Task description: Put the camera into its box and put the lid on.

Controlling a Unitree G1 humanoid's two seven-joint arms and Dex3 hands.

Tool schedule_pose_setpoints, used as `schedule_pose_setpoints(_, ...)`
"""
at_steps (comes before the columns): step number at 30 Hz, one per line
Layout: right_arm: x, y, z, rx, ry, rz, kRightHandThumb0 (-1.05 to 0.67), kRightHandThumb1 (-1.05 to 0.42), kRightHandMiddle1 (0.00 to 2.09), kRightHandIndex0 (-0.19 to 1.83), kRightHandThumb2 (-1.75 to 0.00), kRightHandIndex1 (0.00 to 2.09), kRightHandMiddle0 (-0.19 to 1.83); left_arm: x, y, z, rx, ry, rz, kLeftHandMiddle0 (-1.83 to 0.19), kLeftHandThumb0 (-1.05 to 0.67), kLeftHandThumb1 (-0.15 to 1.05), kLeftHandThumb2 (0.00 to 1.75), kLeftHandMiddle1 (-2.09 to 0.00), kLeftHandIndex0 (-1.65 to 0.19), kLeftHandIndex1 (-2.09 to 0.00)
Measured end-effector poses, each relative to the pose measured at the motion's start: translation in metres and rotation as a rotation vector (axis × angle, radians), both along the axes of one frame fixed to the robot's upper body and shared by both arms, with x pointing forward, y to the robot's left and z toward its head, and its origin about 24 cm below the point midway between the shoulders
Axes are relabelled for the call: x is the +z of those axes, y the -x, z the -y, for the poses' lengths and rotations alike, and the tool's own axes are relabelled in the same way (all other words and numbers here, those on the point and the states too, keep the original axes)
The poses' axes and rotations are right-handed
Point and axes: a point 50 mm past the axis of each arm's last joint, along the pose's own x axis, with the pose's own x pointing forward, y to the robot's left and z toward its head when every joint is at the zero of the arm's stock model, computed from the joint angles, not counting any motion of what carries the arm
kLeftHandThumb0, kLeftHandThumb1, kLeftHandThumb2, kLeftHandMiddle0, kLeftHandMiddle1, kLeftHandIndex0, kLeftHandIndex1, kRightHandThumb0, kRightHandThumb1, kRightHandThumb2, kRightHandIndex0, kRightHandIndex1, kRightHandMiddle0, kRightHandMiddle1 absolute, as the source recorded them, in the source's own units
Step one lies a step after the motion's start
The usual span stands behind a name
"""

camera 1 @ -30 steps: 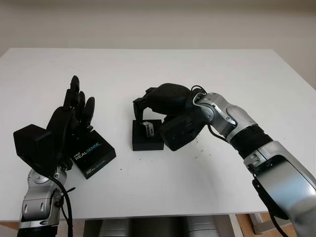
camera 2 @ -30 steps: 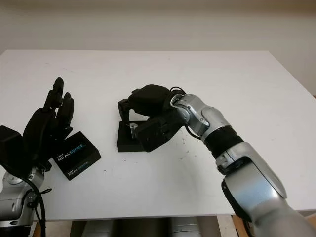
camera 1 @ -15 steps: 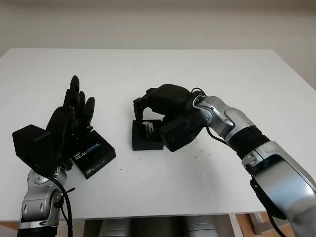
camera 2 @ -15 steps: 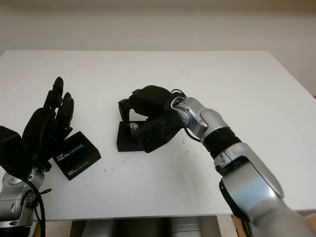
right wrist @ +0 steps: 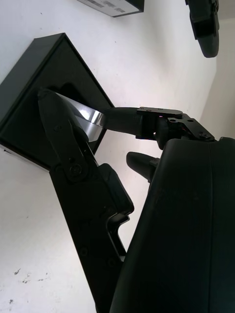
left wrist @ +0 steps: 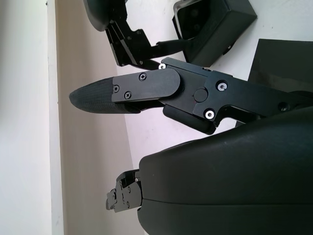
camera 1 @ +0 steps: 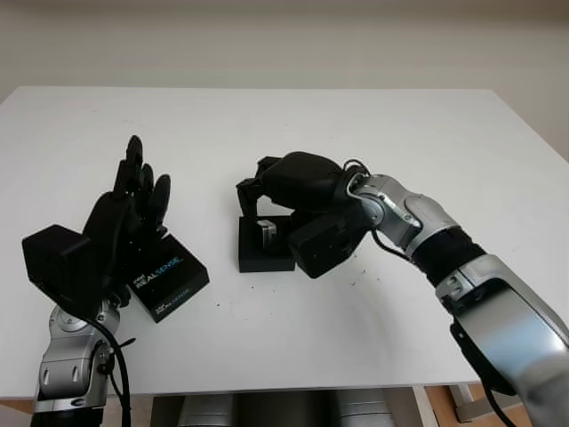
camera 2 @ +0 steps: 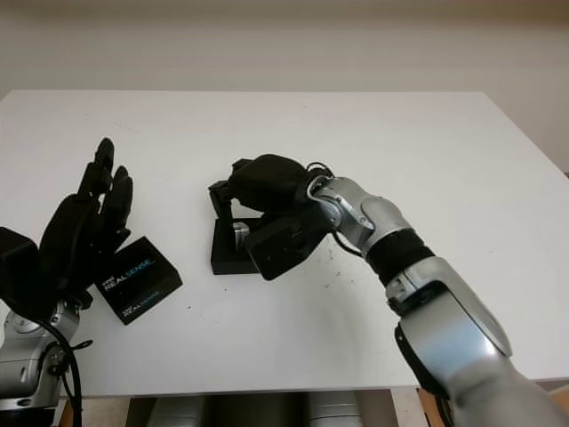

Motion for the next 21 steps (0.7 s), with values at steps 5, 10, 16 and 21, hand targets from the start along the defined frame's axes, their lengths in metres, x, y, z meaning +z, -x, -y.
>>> schedule_pose_setpoints(5, 0.003, 0.002, 0.000, 0.018, 0.009, 0.001, -0.47, -0.95, 1.66, 0.01, -0.05, 1.21, 0.44, 0.000, 0.000, 0.000, 0.000, 0.000, 0.000, 0.19, -0.73, 1.05, 0.54, 0.00, 0.19, 0.00)
schedule_pose_setpoints(10, 0.006, 0.004, -0.001, 0.032, 0.014, -0.005, -0.47, -0.95, 1.70, 0.01, -0.05, 1.22, 0.41, 0.000, 0.000, 0.000, 0.005, 0.003, 0.001, 0.19, -0.71, 1.05, 0.51, 0.00, 0.19, 0.00)
schedule_pose_setpoints(16, 0.012, 0.005, 0.001, 0.045, 0.012, -0.007, -0.46, -0.94, 1.77, 0.05, -0.05, 1.20, 0.41, 0.000, 0.000, 0.000, 0.007, 0.001, 0.001, 0.19, -0.71, 1.05, 0.53, 0.00, 0.19, 0.00)
schedule_pose_setpoints(21, 0.023, 0.008, 0.002, 0.071, -0.003, 0.000, -0.43, -0.94, 1.71, 0.05, -0.05, 1.15, 0.37, 0.000, -0.001, 0.000, 0.008, 0.002, 0.002, 0.19, -0.73, 1.05, 0.52, 0.00, 0.19, 0.00)
